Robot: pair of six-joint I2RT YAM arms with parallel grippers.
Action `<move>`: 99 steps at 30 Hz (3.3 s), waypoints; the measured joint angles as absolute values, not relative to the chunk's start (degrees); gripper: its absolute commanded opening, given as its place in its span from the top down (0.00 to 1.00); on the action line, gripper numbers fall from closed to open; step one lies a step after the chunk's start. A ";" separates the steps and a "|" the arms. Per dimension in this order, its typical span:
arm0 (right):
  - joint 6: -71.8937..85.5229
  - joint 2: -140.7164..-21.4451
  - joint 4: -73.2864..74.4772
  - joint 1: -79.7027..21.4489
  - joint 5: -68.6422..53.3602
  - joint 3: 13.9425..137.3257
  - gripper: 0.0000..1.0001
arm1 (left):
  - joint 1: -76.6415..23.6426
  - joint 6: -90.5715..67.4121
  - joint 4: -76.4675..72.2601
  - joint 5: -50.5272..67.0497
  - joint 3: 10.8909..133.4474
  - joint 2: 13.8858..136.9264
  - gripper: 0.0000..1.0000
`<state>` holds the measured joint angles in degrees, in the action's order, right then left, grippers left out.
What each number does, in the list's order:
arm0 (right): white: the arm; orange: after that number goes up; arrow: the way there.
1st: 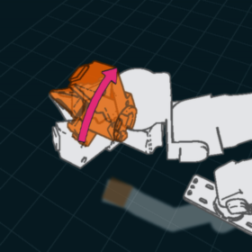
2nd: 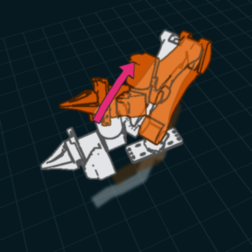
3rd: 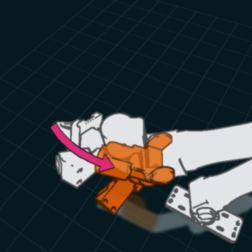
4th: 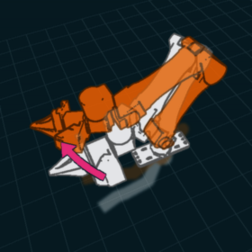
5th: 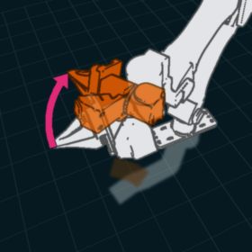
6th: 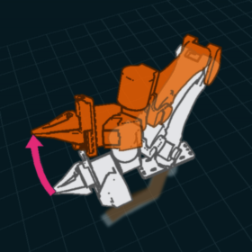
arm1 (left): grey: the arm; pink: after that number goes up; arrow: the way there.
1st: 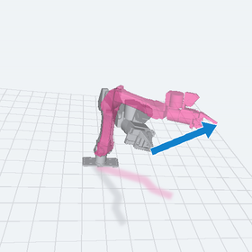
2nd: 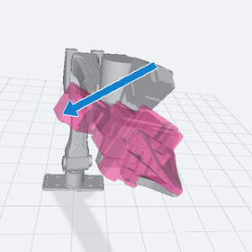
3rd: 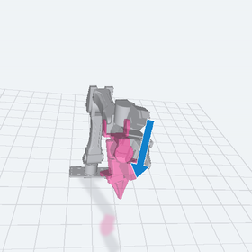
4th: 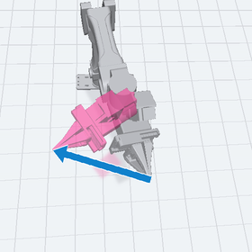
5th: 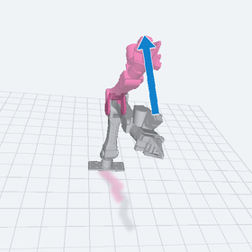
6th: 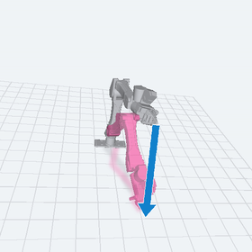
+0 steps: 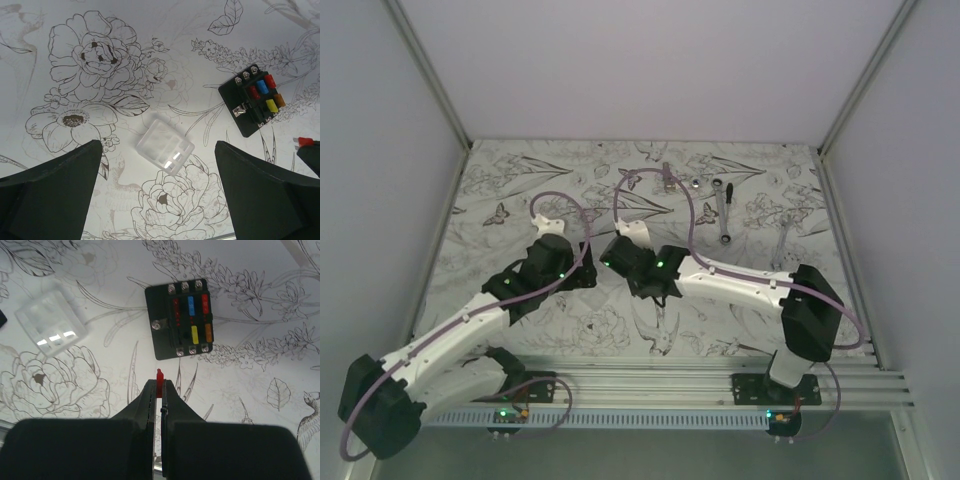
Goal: Snap on the fuse box
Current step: Install the fuse at the fuse box base.
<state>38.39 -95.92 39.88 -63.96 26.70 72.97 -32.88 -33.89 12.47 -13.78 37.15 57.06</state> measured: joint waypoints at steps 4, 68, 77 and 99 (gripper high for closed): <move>38.41 -97.82 40.53 -63.96 26.70 76.34 1.00 | -32.88 -34.11 12.49 -14.96 36.01 52.88 0.00; 32.10 -109.67 39.55 -57.63 24.88 78.96 1.00 | -24.75 -42.41 16.75 -18.79 34.63 54.13 0.00; 31.68 -109.67 38.76 -57.47 22.85 77.76 1.00 | -24.75 -42.41 16.75 -17.87 34.63 54.37 0.01; 30.44 -104.66 30.52 -55.86 19.46 69.67 1.00 | -24.75 -42.41 16.75 -17.19 34.63 54.37 0.01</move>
